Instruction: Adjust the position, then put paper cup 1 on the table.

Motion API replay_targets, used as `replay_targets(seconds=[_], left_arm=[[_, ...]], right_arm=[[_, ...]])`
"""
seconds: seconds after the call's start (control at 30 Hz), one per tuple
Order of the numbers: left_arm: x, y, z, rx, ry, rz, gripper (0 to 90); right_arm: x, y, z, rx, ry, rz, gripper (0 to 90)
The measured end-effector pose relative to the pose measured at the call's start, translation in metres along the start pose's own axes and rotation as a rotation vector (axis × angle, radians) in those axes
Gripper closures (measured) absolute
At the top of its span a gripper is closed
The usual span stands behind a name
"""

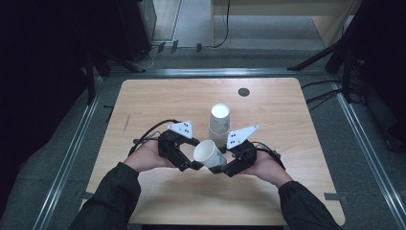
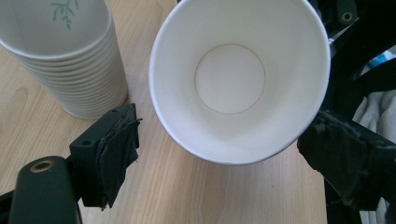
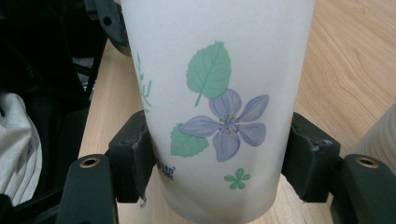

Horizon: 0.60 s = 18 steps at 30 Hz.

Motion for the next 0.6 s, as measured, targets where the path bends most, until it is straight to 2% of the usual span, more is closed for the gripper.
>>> replay_targets(seconds=[0.17, 0.3, 0.47, 0.6], left_arm=[[0.001, -0.002, -0.001, -0.024, -0.011, 0.046, 13.1], [0.004, -0.004, -0.002, -0.022, -0.015, 0.055, 13.0], [0.009, -0.002, -0.002, -0.042, -0.041, 0.117, 13.1], [0.012, -0.001, -0.002, -0.038, -0.042, 0.125, 13.1]], right_arm=[[-0.001, 0.0, 0.001, 0.005, -0.001, 0.007, 33.8], [-0.001, 0.0, 0.001, 0.007, 0.002, 0.005, 33.8], [0.0, 0.0, 0.0, 0.006, 0.006, 0.004, 33.7], [0.001, 0.0, -0.001, 0.004, 0.012, -0.001, 33.8]])
Point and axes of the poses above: each handheld gripper's, and its own axes: x roughly forward along the jaws, y roughly out of its top, z roughly to its right, the point moved 3 cm from there along x, roughly forward along the jaws, and after that the axes turned 7 degrees about -y, right-handed, at the moved point
